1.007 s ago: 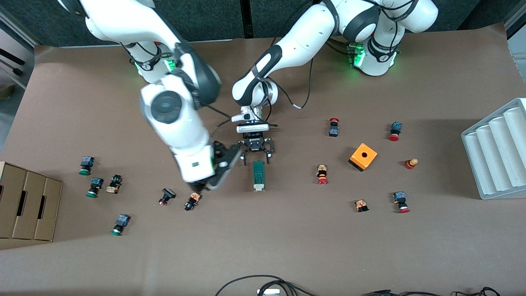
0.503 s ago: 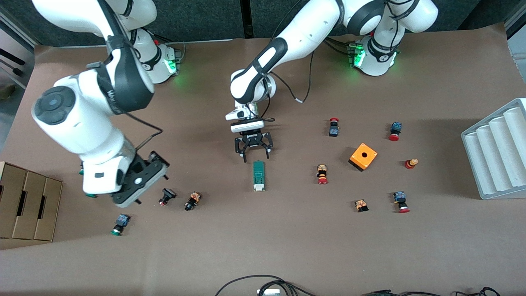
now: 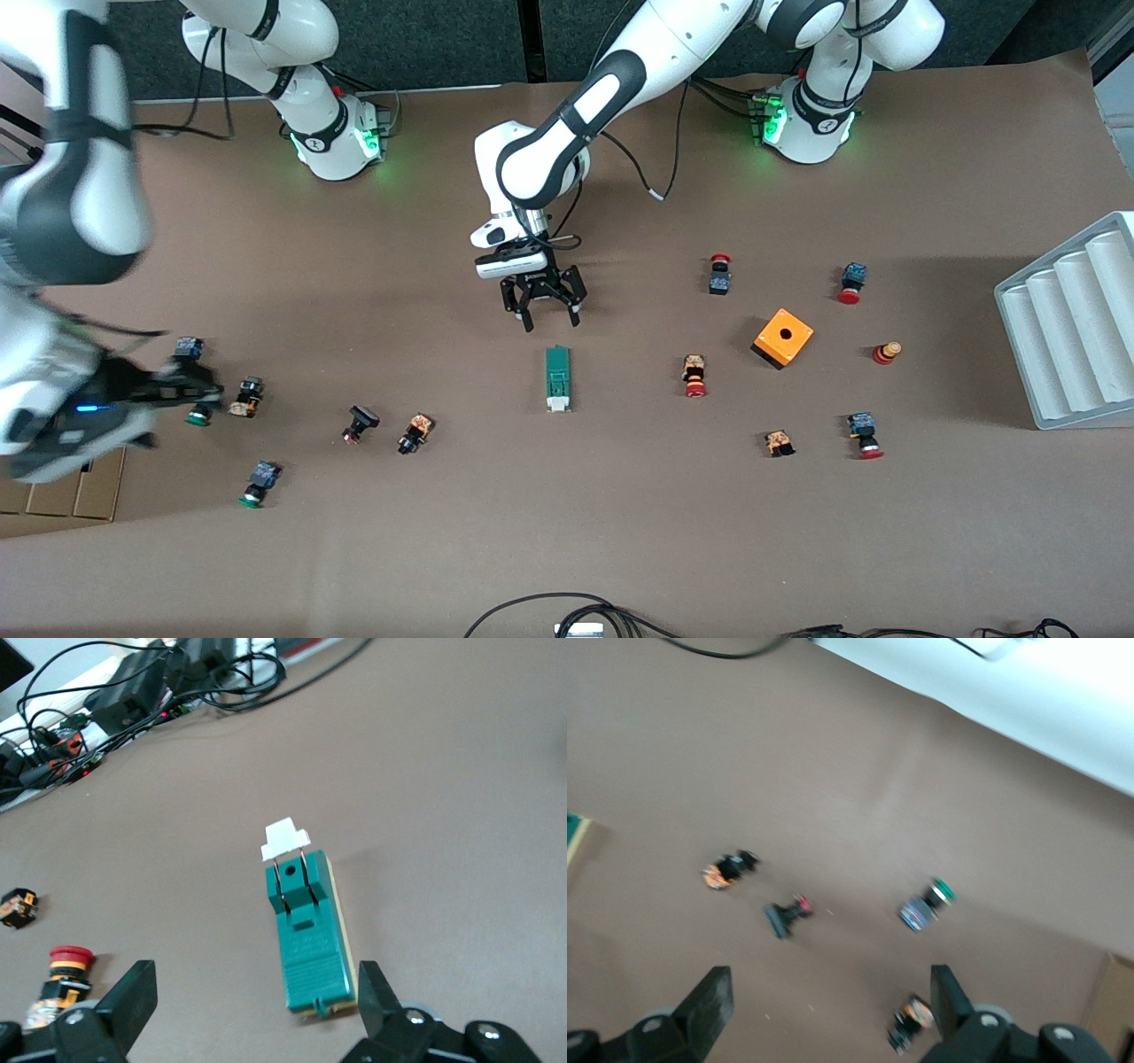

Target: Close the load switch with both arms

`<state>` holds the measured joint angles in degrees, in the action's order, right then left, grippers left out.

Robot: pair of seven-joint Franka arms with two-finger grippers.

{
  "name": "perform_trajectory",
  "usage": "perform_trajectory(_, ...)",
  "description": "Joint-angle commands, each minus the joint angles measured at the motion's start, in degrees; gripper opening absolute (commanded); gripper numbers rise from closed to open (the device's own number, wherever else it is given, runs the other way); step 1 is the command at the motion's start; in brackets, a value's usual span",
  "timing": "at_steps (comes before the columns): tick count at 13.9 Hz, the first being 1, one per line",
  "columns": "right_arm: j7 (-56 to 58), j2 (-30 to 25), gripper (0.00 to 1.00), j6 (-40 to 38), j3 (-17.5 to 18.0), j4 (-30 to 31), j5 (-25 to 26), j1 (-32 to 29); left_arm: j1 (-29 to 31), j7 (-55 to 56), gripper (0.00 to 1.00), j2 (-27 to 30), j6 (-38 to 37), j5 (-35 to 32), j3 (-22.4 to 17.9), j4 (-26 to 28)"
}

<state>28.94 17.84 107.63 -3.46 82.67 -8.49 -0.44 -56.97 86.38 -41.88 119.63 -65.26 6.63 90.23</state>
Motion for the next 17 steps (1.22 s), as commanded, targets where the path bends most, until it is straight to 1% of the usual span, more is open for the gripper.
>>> perform_trajectory(1,-1.17,-1.67,0.99,-2.68,0.56,0.92,-0.74,-2.36,0.19,-15.12,1.00,3.98,-0.54,6.43,-0.56,1.27)
perform_trajectory(4,-1.08,-1.67,0.99,-2.95,-0.06,0.92,-1.18,-4.47,4.22,-32.27,1.00,7.76,-0.62,14.16,-0.39,1.18)
perform_trajectory(5,-1.26,-1.67,0.99,-3.04,-0.23,0.92,-1.18,-5.00,4.41,-37.03,1.00,9.43,-0.62,18.02,-0.56,1.26)
perform_trajectory(6,-1.26,-1.58,0.99,-3.22,-0.76,0.92,-0.83,-5.35,5.97,-41.34,1.00,10.84,-1.15,21.28,-0.65,1.26)
perform_trajectory(9,-1.26,-1.67,0.99,-3.39,-3.04,0.83,-0.66,-5.62,10.72,-51.19,1.00,15.49,-2.91,29.36,-0.47,1.18)
perform_trajectory(12,-2.57,-2.02,0.99,-4.09,-3.40,0.74,-0.66,-5.62,16.08,-62.18,1.00,19.63,-3.43,38.95,-0.47,1.26)
perform_trajectory(14,-11.32,-3.51,0.99,-7.42,-3.31,0.21,0.04,-5.01,19.68,-68.42,1.00,21.65,-5.71,44.40,-0.47,1.00)
perform_trajectory(15,-17.11,-4.91,0.99,-8.57,-2.53,0.21,1.96,-4.74,21.44,-72.19,1.00,22.71,-6.42,47.47,-0.47,1.00)
perform_trajectory(16,-22.73,-7.62,0.99,-9.01,-1.30,1.08,3.81,-4.74,23.02,-75.36,1.00,23.67,-7.56,50.46,-0.47,1.00)
perform_trajectory(17,-25.92,-10.17,0.99,-9.45,-0.59,2.75,4.78,-4.74,25.04,-78.18,1.00,24.47,-9.05,53.10,-0.56,1.00)
